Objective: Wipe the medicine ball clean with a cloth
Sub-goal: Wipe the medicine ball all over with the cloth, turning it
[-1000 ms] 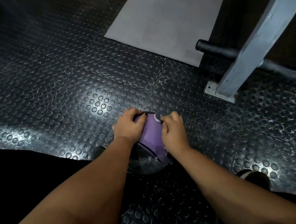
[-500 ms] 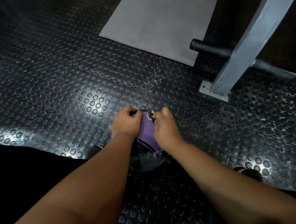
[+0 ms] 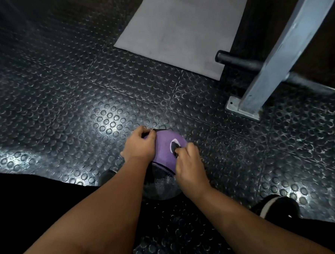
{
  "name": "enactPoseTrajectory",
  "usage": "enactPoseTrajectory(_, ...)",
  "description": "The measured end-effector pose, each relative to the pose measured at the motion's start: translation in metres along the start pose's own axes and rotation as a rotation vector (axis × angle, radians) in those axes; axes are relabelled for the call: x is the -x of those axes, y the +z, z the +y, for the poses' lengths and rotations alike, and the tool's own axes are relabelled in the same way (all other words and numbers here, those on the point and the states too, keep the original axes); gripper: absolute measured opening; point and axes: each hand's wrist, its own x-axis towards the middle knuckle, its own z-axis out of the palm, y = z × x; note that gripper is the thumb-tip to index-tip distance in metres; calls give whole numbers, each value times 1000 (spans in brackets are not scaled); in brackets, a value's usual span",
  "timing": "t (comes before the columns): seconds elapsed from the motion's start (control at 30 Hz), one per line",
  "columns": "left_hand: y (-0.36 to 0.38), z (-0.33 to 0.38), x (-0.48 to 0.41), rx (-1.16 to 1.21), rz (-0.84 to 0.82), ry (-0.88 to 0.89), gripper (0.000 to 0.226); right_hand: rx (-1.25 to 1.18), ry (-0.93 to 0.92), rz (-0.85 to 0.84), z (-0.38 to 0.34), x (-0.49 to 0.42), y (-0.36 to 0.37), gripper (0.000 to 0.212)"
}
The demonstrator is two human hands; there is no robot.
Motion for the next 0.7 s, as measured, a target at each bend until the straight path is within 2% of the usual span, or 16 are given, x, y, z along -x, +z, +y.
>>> enactPoseTrajectory(0.1,-4,-7,-7,26,-48,58,17,-9,15,22,-8,-25,0,14)
enactPoseTrajectory(0.17,-4,-11,-8,46,-61,97,17,19,48,9,-8,-47,1,13)
enactPoseTrajectory(0.23,-2,-13,-4,60,-44,123,23,36,119,-70,2,-73,6,18)
enactPoseTrajectory(0.3,1,-14,3,68,-17,115,26,16,213,-217,17,-98,9,28)
enactPoseTrajectory(0.4,4,-11,8,84,11,36,26,13,257,-332,26,-112,10,34)
enactPoseTrajectory(0.53,2,-4,7,115,32,-88,25,29,115,-196,15,-76,-5,27)
enactPoseTrajectory(0.6,0,-6,9,126,62,-137,20,2,39,-204,13,-55,-18,26)
enactPoseTrajectory(0.7,0,1,21,154,91,-195,22,-119,138,-181,21,-39,-43,29)
